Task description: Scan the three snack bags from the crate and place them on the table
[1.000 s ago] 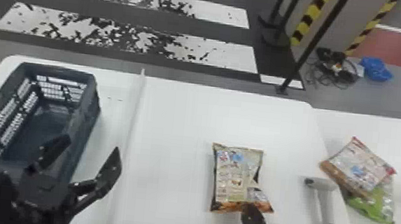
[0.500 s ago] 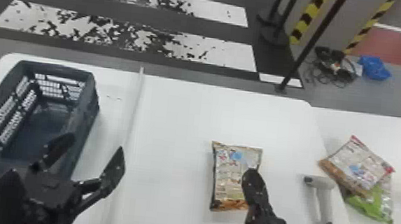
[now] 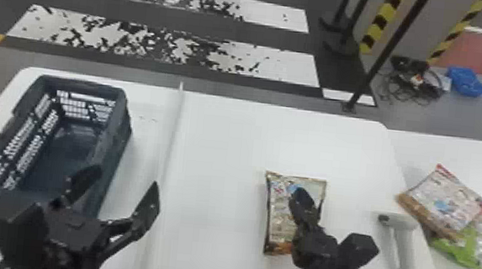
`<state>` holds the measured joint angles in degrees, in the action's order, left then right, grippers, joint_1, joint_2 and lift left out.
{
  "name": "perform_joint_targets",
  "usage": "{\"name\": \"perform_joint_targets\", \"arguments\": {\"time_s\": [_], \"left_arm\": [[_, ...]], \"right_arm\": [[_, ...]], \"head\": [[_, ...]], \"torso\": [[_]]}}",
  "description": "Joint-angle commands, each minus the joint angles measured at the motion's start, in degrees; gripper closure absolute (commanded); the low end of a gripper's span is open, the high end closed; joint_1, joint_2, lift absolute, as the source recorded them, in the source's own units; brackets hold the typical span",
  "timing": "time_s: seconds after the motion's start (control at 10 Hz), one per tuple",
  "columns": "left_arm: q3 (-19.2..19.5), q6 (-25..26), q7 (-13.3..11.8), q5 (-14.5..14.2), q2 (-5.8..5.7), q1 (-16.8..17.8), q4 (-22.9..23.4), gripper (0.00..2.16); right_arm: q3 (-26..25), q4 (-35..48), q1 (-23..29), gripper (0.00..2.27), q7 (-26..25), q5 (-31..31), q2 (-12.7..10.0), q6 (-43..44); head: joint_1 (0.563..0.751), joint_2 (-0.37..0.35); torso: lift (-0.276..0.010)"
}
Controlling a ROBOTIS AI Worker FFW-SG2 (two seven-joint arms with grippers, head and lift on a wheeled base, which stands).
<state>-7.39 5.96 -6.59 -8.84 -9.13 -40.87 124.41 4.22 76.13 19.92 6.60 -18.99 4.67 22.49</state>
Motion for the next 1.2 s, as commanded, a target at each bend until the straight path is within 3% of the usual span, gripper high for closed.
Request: {"name": "perform_joint_targets", "arguments": {"time_s": [0.0, 0.5, 0.8, 1.1], "left_arm": [[-0.17, 0.16, 0.0, 0.41, -0.19, 0.0, -0.13, 0.06], [-0.43, -0.02, 0.0, 0.32, -0.36, -0.09, -0.48, 0.06], [-0.43, -0.72, 0.0, 0.14, -0.54, 0.0, -1.01, 0.06], [-1.31, -1.25, 0.0, 0.14, -0.54, 0.61, -2.15, 0.06]], "right_arm": [[-0.18, -2.83, -2.08, 2.25, -0.18, -0.17, -0.1, -2.24], [-0.71, -8.11, -3.31, 2.25, -0.53, -0.26, -0.28, -3.12], [-2.47, -8.19, -1.02, 2.25, -0.36, 0.01, -0.1, -1.54], [-6.07, -8.19, 1.7, 2.25, 1.66, 0.18, 1.04, 1.28]], "head": [[0.695, -0.131], [0.695, -0.144], [0.695, -0.158], [0.695, -0.215]], "torso": [[-0.037], [-0.037], [-0.037], [-0.037]]}}
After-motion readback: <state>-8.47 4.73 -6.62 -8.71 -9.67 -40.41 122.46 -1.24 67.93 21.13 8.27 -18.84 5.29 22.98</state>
